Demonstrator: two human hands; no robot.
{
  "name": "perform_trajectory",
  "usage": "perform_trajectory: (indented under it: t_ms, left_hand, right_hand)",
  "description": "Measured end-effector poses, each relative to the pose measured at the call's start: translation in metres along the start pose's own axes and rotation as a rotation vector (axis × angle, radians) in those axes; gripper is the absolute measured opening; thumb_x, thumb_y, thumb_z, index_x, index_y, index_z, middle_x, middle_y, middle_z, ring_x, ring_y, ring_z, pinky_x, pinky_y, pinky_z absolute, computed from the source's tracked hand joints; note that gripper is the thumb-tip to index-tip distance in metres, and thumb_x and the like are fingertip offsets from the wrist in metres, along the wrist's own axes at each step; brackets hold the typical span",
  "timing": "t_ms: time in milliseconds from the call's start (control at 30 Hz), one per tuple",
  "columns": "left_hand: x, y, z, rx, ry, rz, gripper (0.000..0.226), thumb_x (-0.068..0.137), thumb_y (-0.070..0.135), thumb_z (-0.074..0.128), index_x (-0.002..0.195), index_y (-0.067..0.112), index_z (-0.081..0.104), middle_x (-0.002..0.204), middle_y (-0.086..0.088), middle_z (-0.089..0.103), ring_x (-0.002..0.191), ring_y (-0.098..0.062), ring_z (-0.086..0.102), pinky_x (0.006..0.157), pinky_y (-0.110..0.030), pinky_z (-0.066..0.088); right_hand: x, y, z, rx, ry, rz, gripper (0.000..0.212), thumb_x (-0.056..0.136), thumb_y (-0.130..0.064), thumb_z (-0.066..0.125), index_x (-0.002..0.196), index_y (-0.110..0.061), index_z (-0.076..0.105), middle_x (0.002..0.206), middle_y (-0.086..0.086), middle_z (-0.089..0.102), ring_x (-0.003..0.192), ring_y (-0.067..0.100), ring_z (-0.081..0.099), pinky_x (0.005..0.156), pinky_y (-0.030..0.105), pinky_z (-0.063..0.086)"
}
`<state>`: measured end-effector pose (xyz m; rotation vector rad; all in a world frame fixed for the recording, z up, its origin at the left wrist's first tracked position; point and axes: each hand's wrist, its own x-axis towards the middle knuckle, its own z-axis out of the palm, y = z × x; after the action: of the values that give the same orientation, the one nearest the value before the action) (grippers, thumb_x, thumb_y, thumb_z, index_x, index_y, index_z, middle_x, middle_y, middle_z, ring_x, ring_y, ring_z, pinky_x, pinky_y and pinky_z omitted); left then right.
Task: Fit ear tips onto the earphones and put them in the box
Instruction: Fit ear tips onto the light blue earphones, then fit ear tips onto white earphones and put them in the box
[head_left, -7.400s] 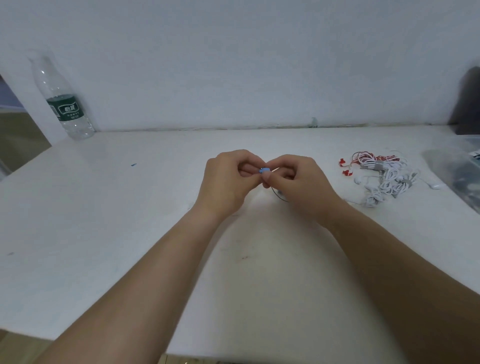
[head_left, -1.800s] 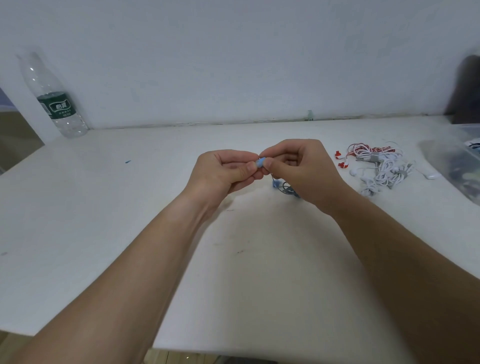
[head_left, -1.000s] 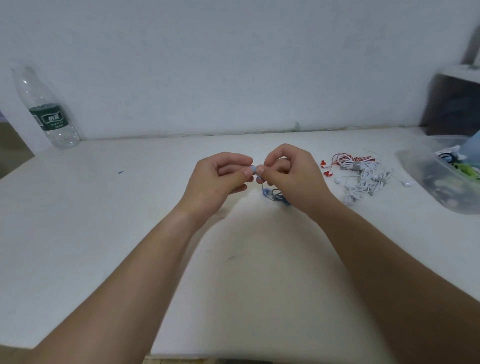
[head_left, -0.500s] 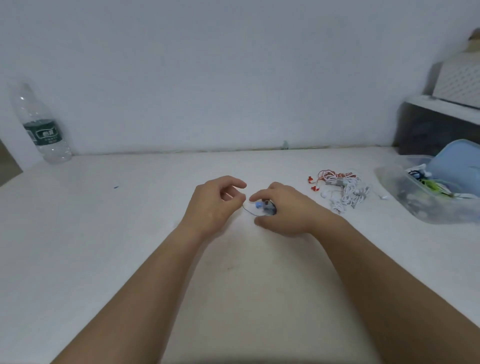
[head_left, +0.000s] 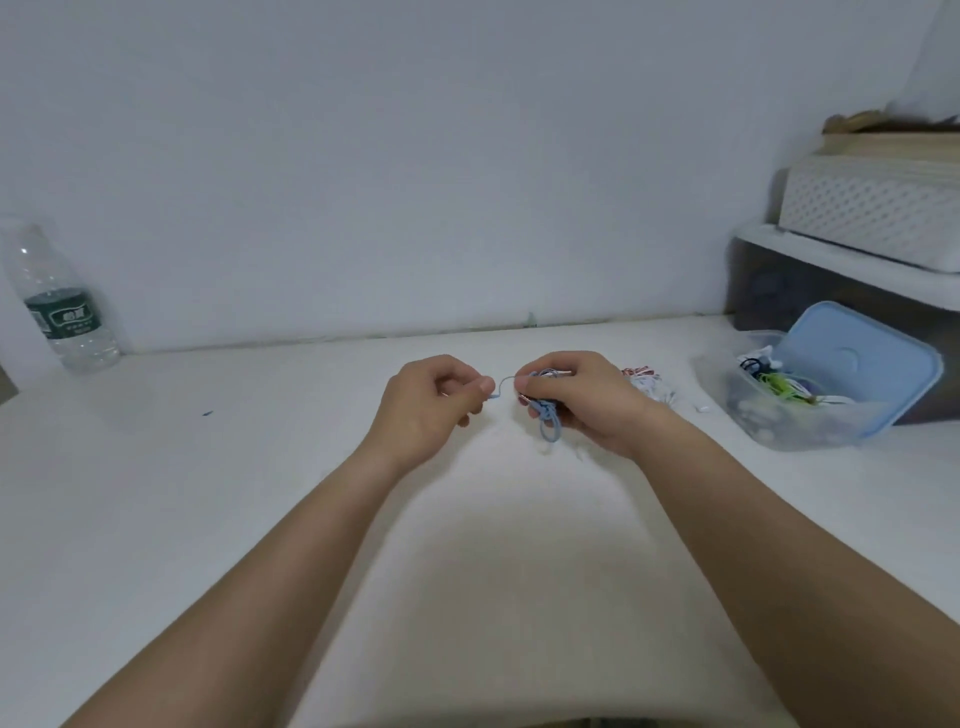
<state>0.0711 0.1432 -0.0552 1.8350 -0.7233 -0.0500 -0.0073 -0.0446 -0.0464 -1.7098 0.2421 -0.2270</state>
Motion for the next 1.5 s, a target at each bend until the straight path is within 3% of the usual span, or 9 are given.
perform_trajectory:
  t_ms: [333,500,667,833,933,1100,1233,1367,1500]
  left_hand:
    - [0.029,0.106,0.129,-0.37,-0.086,-0.057,0.02,0.091,0.028,0.071,0.094,0.009,0.068,0.072,-0.003,0.067,0.054,-0.016,0.056,0.044,-0.019,0.041]
    - [0.055,0.13,0.209,-0.231,-0.091,0.056,0.013,0.086,0.03,0.074,0.089,0.018,0.07,0.075,-0.005,0.068,0.062,-0.012,0.058,0.058,-0.024,0.046]
    - [0.076,0.122,0.268,-0.028,-0.025,0.191,0.014,0.084,0.03,0.073,0.095,0.027,0.066,0.081,0.009,0.066,0.072,-0.01,0.062,0.071,-0.029,0.051]
    - [0.097,0.111,0.289,0.209,-0.14,0.105,0.023,0.08,0.037,0.078,0.096,0.028,0.064,0.089,0.012,0.069,0.085,-0.013,0.066,0.078,-0.032,0.053]
    - [0.102,0.11,0.29,0.267,-0.189,0.131,0.024,0.081,0.049,0.074,0.09,0.027,0.073,0.093,0.013,0.072,0.089,-0.01,0.065,0.078,-0.03,0.051]
    - [0.091,0.104,0.27,0.129,-0.078,0.108,0.016,0.091,0.023,0.059,0.092,0.025,0.075,0.093,0.013,0.07,0.087,-0.008,0.064,0.083,-0.025,0.049]
    - [0.077,0.085,0.234,0.137,-0.033,0.05,0.023,0.086,0.013,0.055,0.087,0.028,0.072,0.093,0.015,0.07,0.085,-0.006,0.066,0.078,-0.023,0.049]
    - [0.06,0.068,0.19,0.175,0.004,0.005,0.021,0.085,0.013,0.057,0.084,0.027,0.073,0.087,0.014,0.07,0.079,-0.006,0.065,0.067,-0.019,0.043]
    - [0.042,0.045,0.163,0.262,-0.038,-0.061,0.019,0.085,0.014,0.059,0.087,0.027,0.072,0.092,0.011,0.071,0.083,-0.009,0.064,0.074,-0.021,0.046]
  right_hand:
    - [-0.044,-0.038,-0.134,0.01,0.334,-0.041,0.012,0.086,-0.016,0.077,0.097,-0.014,0.074,0.078,0.003,0.071,0.066,0.015,0.064,0.062,0.027,0.052]
    - [-0.048,-0.02,-0.209,-0.225,0.551,-0.082,0.014,0.083,-0.022,0.08,0.094,-0.016,0.074,0.083,0.004,0.073,0.071,0.016,0.066,0.065,0.03,0.053]
    - [-0.034,0.002,-0.256,-0.548,0.717,-0.077,0.01,0.082,-0.029,0.077,0.09,-0.025,0.072,0.087,-0.005,0.07,0.079,0.01,0.065,0.074,0.027,0.049]
    - [-0.02,0.001,-0.273,-0.85,0.58,0.048,0.018,0.081,-0.046,0.07,0.086,-0.029,0.069,0.089,-0.008,0.068,0.083,0.013,0.065,0.08,0.036,0.056]
    - [-0.021,-0.002,-0.271,-0.976,0.622,0.055,0.028,0.089,-0.046,0.056,0.082,-0.023,0.07,0.084,-0.006,0.069,0.081,0.018,0.064,0.076,0.037,0.056]
    - [-0.027,-0.002,-0.257,-0.853,0.639,-0.024,0.031,0.094,-0.031,0.051,0.067,-0.019,0.06,0.072,-0.003,0.067,0.07,0.019,0.062,0.06,0.031,0.045]
    - [-0.032,-0.001,-0.227,-0.727,0.594,-0.109,0.024,0.09,-0.03,0.053,0.075,-0.018,0.068,0.07,-0.002,0.069,0.072,0.02,0.066,0.067,0.039,0.056]
    - [-0.032,-0.002,-0.188,-0.658,0.505,-0.186,0.016,0.091,-0.021,0.055,0.085,-0.024,0.07,0.082,-0.006,0.07,0.078,0.013,0.064,0.072,0.027,0.047]
    - [-0.023,0.013,-0.159,-0.701,0.345,-0.038,0.025,0.089,-0.009,0.052,0.099,-0.022,0.071,0.097,0.002,0.07,0.085,0.02,0.064,0.076,0.026,0.049]
